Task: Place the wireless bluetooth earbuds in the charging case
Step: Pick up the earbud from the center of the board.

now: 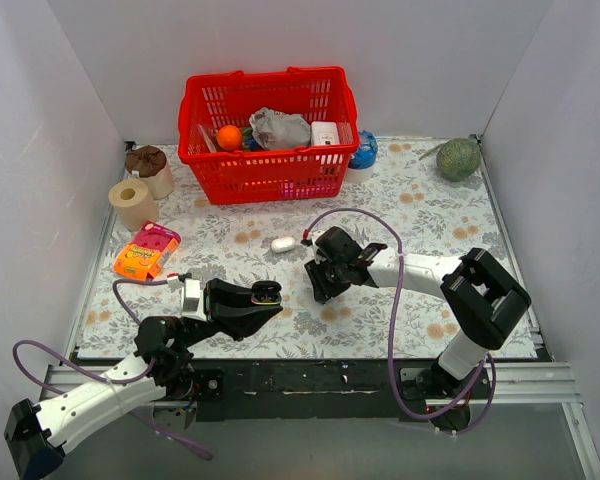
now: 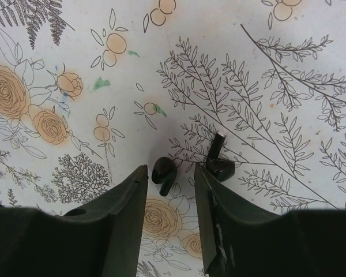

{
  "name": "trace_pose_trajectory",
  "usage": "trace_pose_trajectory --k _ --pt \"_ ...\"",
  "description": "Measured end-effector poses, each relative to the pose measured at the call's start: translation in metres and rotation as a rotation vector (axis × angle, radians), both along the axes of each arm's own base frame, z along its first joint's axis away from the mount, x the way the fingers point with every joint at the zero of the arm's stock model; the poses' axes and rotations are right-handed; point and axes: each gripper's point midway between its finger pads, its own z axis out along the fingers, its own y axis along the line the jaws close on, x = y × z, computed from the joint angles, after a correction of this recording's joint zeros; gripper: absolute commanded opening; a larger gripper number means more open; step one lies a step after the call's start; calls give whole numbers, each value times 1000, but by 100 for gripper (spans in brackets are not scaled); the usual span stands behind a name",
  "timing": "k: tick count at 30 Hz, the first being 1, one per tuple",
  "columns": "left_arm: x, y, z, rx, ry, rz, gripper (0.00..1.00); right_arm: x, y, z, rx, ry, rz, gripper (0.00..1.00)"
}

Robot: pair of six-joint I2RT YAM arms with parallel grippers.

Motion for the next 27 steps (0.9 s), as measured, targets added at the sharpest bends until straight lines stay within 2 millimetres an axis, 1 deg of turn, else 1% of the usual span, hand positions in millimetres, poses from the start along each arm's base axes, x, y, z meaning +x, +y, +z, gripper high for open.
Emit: trace_pose_trajectory --k 4,11,16,19,22,23,25,27 --pt "0 0 0 -1 0 -1 0 1 1 0 1 -3 -2 43" --pt "0 0 0 -1 3 -2 0 1 1 -1 -1 -2 -3 34" --pt "0 0 0 -2 4 -1 0 2 4 -2 6 -6 -1 32" --pt "0 0 0 -3 5 -1 0 2 6 -2 9 -12 3 25" --pt "-1 1 1 -7 4 -2 0 3 7 -2 10 -14 -2 15" --pt "-1 1 2 -9 3 -2 0 4 7 -2 11 -15 -4 9" --pt "-1 2 3 -11 1 -2 0 4 8 -2 15 -17 -8 1" --pt "-2 2 3 -12 1 -2 0 5 8 -1 16 -18 -11 1"
